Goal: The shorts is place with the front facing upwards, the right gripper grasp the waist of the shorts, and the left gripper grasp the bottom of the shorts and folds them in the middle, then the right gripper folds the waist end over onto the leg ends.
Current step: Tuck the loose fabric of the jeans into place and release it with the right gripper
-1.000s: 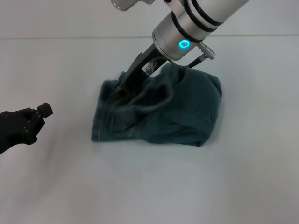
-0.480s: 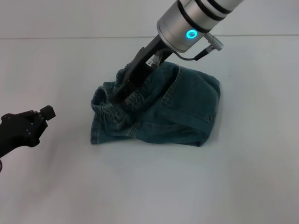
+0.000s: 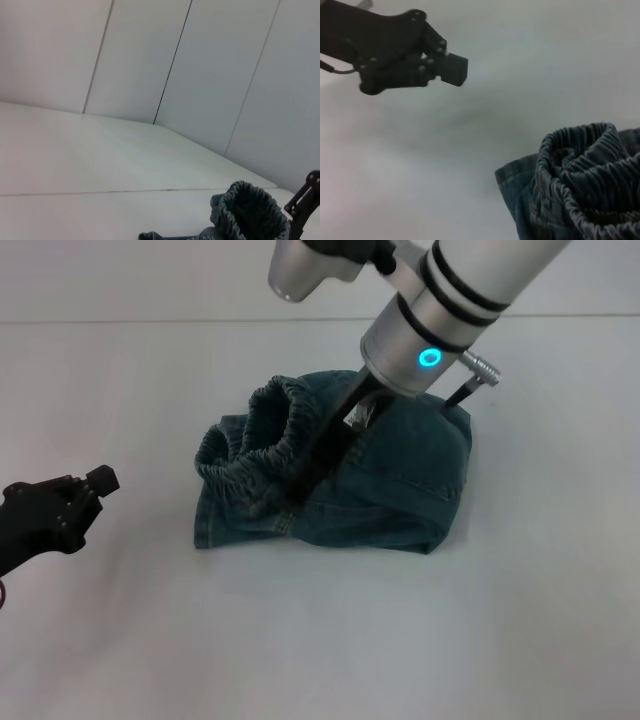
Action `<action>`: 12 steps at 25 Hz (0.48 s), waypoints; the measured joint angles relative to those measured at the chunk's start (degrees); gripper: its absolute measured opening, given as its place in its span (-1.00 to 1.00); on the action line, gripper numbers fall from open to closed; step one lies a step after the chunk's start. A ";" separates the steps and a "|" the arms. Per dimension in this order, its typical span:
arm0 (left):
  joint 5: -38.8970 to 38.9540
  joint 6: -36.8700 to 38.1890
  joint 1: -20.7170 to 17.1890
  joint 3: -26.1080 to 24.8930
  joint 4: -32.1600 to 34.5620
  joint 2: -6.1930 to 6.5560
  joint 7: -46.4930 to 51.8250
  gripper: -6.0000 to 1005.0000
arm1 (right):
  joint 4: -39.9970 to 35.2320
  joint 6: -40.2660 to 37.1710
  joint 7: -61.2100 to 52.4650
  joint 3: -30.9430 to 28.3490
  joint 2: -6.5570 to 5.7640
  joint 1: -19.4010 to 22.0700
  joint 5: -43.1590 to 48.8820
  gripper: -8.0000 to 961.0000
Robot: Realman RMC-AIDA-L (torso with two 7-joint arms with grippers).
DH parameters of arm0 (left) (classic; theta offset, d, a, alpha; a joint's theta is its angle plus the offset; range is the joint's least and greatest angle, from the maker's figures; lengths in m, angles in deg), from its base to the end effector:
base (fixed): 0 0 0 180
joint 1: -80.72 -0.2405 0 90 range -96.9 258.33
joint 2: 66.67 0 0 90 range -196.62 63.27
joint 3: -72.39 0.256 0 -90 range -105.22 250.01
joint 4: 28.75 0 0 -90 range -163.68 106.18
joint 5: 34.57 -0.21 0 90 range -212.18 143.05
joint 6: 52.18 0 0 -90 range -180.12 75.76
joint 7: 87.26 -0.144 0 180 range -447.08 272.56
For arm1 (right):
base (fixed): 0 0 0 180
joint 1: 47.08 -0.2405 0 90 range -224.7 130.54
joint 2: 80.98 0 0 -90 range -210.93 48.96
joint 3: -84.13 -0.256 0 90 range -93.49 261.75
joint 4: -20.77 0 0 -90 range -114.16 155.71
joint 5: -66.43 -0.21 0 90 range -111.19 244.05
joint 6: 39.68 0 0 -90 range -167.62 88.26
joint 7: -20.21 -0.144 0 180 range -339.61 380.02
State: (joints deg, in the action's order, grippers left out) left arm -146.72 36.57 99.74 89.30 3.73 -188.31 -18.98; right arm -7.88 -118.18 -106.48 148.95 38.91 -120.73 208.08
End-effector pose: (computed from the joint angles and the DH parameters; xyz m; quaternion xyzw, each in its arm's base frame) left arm -0.3395 0.2731 0.0195 -0.8362 -0.3131 -0.3303 0.3059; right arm 0.0657 0.4119 -0.0802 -0.9710 0.1943 -0.1366 0.0256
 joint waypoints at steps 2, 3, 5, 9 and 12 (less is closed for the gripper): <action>0.00 -0.07 0.13 -0.01 -0.03 0.00 0.00 -0.99 | 1.38 1.92 0.17 0.45 0.25 -0.15 -0.09 0.84; 0.00 -0.10 0.15 -0.02 -0.04 0.00 0.00 -0.99 | 1.94 3.11 0.26 0.78 0.36 -0.16 -0.12 0.85; 0.06 -0.25 0.17 -0.03 -0.10 0.00 0.00 -0.99 | 2.65 5.66 0.64 1.24 0.56 -0.03 -0.45 0.86; 0.11 -0.76 0.23 -0.04 -0.71 -0.05 0.00 -0.99 | 4.56 12.14 3.33 3.09 0.70 0.22 -4.79 0.85; 0.13 -1.18 0.19 -0.03 -0.93 -0.07 0.00 -0.99 | 6.82 17.60 5.91 5.62 0.92 0.26 -8.95 0.84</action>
State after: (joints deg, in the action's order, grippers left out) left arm -146.59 35.39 99.92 89.27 2.80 -188.39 -18.97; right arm -1.06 -100.58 -100.58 154.56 39.83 -120.47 199.14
